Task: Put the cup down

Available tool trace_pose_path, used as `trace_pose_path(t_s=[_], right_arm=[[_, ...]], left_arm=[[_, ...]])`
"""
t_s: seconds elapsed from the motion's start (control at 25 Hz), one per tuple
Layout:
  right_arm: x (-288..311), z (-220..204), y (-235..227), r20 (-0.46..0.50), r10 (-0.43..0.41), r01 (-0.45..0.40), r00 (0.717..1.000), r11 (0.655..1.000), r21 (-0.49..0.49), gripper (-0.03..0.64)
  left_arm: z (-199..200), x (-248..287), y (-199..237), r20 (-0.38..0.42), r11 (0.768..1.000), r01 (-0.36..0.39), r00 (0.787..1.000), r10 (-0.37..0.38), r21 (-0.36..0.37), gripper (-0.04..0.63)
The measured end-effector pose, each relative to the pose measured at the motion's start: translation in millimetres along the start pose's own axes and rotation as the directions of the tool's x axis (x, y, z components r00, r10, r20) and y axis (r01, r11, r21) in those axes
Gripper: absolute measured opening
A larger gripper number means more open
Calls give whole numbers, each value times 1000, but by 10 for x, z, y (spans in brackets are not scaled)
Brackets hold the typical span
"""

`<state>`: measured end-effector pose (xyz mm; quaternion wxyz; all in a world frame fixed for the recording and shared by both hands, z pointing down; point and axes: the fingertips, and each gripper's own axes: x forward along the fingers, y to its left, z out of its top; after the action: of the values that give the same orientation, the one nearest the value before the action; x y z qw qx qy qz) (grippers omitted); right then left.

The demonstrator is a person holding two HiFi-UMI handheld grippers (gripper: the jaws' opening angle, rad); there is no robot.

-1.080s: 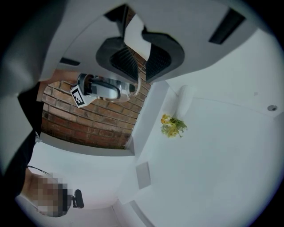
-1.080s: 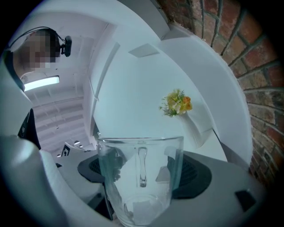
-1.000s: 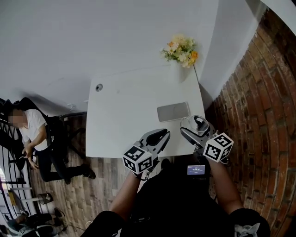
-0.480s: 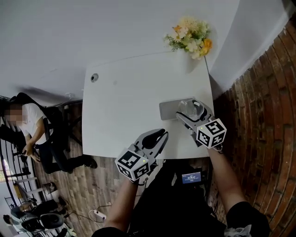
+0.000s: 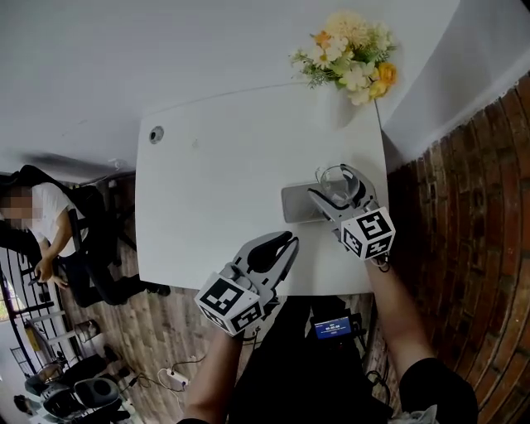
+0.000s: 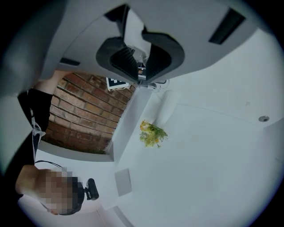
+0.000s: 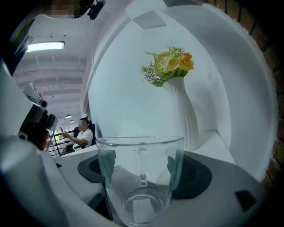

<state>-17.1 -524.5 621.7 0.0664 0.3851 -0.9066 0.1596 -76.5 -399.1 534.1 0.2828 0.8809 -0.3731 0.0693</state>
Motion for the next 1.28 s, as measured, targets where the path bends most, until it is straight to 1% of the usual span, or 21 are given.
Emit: trace_pose_path(t_s=[0.16,0.32,0.4,0.56,0.64,0.76,0.88,0.92,1.0,1.16,1.28], right_arm=[[18,-22,-28,19,-16,17,1000,999,-35,417],[23,-62,38,10,-22,23,1000,993,-116,417],[3,-80,47,6,-35,36,999,990,-137,417],[-44,-153,67,-25,-52,46,998,977,-209,417],[-60,-199,68,-48,-59,46,997,973,-225,417],[-68,-214,66,-55,-58,46,997,976,-212,417],[-83,-228,57,-56,-35,27,998,988,-151,419],[-95,-237,45,-59,-31,23,998,991,-130,428],[-138,-247,14,-66,-33,25,997,994,-105,474],[-316,-221,-13,-75,-50,43,996,995,-87,479],[-493,-156,10,-76,-46,41,996,997,-65,477]], left_arm=[[-25,13,42,-9,1000,-12,1000,12,-9,61],[-45,40,43,-13,1000,-17,1000,17,-15,61],[-42,50,21,-13,1000,-15,1000,15,-10,61],[-44,40,-5,-12,1000,-18,1000,18,-6,61],[-51,29,-21,-11,1000,-17,1000,17,-4,61],[-63,-10,-59,-7,1000,-22,1000,22,2,61],[-50,-66,-103,9,1000,-21,1000,21,4,61],[-41,-87,-117,15,1000,-20,1000,20,5,61],[-35,-135,-139,26,1000,-21,999,21,5,61],[-27,-223,-194,47,1000,-22,999,21,8,61],[4,-253,-228,64,1000,-20,998,19,15,61]])
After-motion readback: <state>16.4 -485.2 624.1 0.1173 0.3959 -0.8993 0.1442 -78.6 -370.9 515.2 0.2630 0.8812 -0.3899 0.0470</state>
